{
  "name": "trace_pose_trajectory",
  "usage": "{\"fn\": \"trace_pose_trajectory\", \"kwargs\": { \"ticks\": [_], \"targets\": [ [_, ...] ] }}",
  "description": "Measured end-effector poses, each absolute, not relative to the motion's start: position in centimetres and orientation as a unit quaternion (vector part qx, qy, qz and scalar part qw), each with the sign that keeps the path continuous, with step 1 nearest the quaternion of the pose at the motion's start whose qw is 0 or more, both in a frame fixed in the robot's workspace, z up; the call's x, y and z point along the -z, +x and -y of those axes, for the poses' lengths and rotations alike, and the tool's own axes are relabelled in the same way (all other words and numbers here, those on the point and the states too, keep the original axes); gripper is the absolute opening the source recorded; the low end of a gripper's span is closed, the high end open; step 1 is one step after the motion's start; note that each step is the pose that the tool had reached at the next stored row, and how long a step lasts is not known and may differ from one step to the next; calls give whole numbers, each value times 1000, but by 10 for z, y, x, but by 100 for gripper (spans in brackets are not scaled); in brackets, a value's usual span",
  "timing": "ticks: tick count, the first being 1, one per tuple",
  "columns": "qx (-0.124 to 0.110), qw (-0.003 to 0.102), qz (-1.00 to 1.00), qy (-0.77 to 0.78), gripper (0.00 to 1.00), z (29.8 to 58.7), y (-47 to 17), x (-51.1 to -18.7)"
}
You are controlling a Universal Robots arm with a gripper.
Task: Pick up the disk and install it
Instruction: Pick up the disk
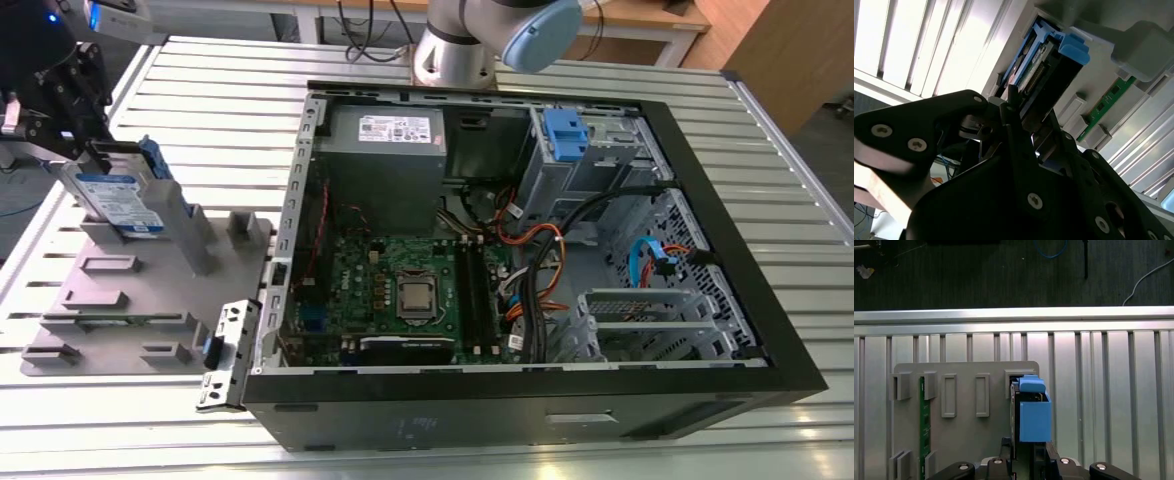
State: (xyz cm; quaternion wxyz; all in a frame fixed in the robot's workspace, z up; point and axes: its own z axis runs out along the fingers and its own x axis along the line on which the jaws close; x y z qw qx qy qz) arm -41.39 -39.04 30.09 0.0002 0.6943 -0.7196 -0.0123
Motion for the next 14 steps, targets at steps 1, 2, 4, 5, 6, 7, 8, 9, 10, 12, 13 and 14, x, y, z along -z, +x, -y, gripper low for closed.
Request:
{"fn": "trace_pose_trajectory", "kwargs": {
  "ticks": [1,2,4,5,6,7,8,9,10,12,13,14],
  "targets": [
    [12,0,720,694,35,390,-414,-301],
    [12,0,720,694,35,390,-414,-301],
    [12,0,720,694,35,390,-414,-301],
    [12,0,720,694,35,390,-414,-301],
    [12,0,720,694,35,390,-414,-301],
    [12,0,720,694,35,390,-414,-301],
    [12,0,720,694,35,390,-414,-302],
    [12,0,720,694,35,390,-414,-303],
    [12,0,720,694,35,390,-414,-306],
    [12,0,720,694,35,390,-414,-310],
    [12,0,720,694,35,390,-414,-312],
    [12,0,720,694,35,390,-414,-314]
  ]
}}
